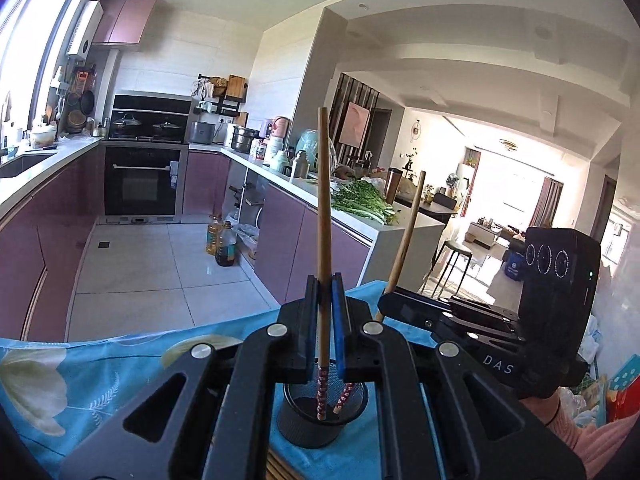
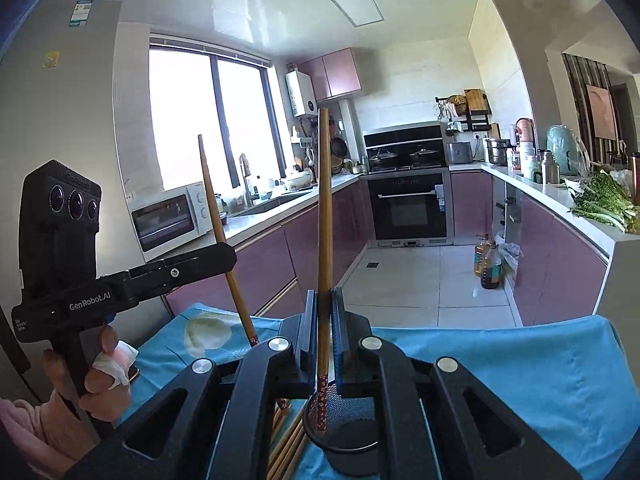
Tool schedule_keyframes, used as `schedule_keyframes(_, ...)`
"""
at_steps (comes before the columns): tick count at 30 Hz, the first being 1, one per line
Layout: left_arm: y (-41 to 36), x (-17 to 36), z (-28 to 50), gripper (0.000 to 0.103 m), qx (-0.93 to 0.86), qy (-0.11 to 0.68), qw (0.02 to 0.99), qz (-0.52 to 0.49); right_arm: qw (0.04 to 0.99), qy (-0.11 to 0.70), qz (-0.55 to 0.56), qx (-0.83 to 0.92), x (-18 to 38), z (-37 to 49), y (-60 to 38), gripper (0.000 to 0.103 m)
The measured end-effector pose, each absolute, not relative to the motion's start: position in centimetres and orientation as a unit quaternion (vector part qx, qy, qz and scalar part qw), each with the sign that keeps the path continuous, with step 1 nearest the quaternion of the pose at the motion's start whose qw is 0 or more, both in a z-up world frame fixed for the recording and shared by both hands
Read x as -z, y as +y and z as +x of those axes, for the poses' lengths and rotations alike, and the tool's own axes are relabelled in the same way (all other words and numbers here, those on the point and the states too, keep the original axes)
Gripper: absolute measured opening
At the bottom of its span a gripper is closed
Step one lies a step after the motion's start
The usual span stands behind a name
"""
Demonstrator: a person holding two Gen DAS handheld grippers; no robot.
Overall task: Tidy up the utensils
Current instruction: 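Lower the chopstick into the mesh cup and open the right gripper, then move the open right gripper back over the chopstick pile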
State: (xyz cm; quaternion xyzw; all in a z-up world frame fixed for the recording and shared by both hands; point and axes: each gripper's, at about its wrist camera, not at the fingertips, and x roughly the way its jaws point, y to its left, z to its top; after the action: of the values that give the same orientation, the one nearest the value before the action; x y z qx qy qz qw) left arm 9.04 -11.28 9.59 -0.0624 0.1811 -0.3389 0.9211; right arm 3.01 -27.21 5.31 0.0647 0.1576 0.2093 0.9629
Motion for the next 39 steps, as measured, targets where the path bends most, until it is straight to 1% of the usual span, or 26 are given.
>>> schedule_keyframes(4, -13.7, -8.5, 10.6, 0.007, 0.339, 0.205, 0.917, -0.055, 0.961, 0.179, 0.062, -0.200, -4.3, 4.5, -27.2, 0.006)
schedule_keyframes(10, -16.6, -4.5, 12.9, 0.007, 0.340, 0.261, 0.903, -0.030, 0.950, 0.237, 0.048, -0.198, -1.7, 5.9, -26.7, 0.006)
schedule_keyframes(17, -17.1, 0.5, 14.9, 0.007, 0.338, 0.310, 0.889, -0.007, 0.935, 0.296, 0.040, -0.193, 0.5, 7.5, -26.0, 0.006)
schedule_keyframes(20, -17.3, 1.0, 16.2, 0.008, 0.340, 0.319, 0.885, -0.004, 0.934, 0.304, 0.041, -0.186, 1.2, 7.6, -25.5, 0.008)
schedule_keyframes(21, -17.5, 1.2, 16.5, 0.013, 0.344, 0.324, 0.881, -0.003, 0.933, 0.306, 0.043, -0.183, 1.3, 7.8, -25.5, 0.008)
schedule_keyframes(22, -16.4, 1.7, 16.6, 0.022, 0.339, 0.327, 0.882, -0.004, 0.933, 0.307, 0.044, -0.181, 1.5, 7.8, -25.4, 0.008)
schedule_keyframes(23, -16.4, 1.9, 16.9, 0.026, 0.333, 0.330, 0.883, -0.005, 0.934, 0.308, 0.044, -0.176, 1.6, 7.9, -25.4, 0.008)
schedule_keyframes(24, -16.1, 2.2, 17.0, 0.030, 0.328, 0.333, 0.884, -0.006, 0.935, 0.307, 0.046, -0.170, 1.7, 7.9, -25.4, 0.012)
schedule_keyframes(26, -15.6, 2.6, 17.0, 0.030, 0.325, 0.333, 0.885, -0.010, 0.936, 0.306, 0.052, -0.166, 1.8, 7.9, -25.5, 0.017)
schedule_keyframes(27, -15.4, 2.5, 16.8, 0.030, 0.321, 0.329, 0.888, -0.011, 0.937, 0.303, 0.056, -0.162, 1.8, 7.8, -25.6, 0.018)
schedule_keyframes(30, -14.2, 1.5, 15.8, 0.032, 0.309, 0.309, 0.899, -0.011, 0.942, 0.289, 0.060, -0.161, 1.4, 6.9, -25.7, 0.024)
schedule_keyframes(32, -12.9, 0.6, 14.6, 0.037, 0.296, 0.285, 0.911, -0.009, 0.945, 0.276, 0.057, -0.165, 0.9, 6.0, -25.8, 0.026)
schedule_keyframes(34, -11.4, -0.4, 13.1, 0.046, 0.285, 0.266, 0.921, -0.011, 0.948, 0.257, 0.053, -0.180, 0.1, 4.6, -25.6, 0.031)
schedule_keyframes(36, -9.7, -1.2, 11.6, 0.048, 0.277, 0.253, 0.927, -0.013, 0.949, 0.240, 0.042, -0.202, -0.4, 2.9, -25.1, 0.038)
schedule_keyframes(39, -7.5, -1.3, 9.9, 0.052, 0.259, 0.249, 0.933, -0.009, 0.946, 0.231, 0.024, -0.229, -0.5, 0.8, -24.2, 0.042)
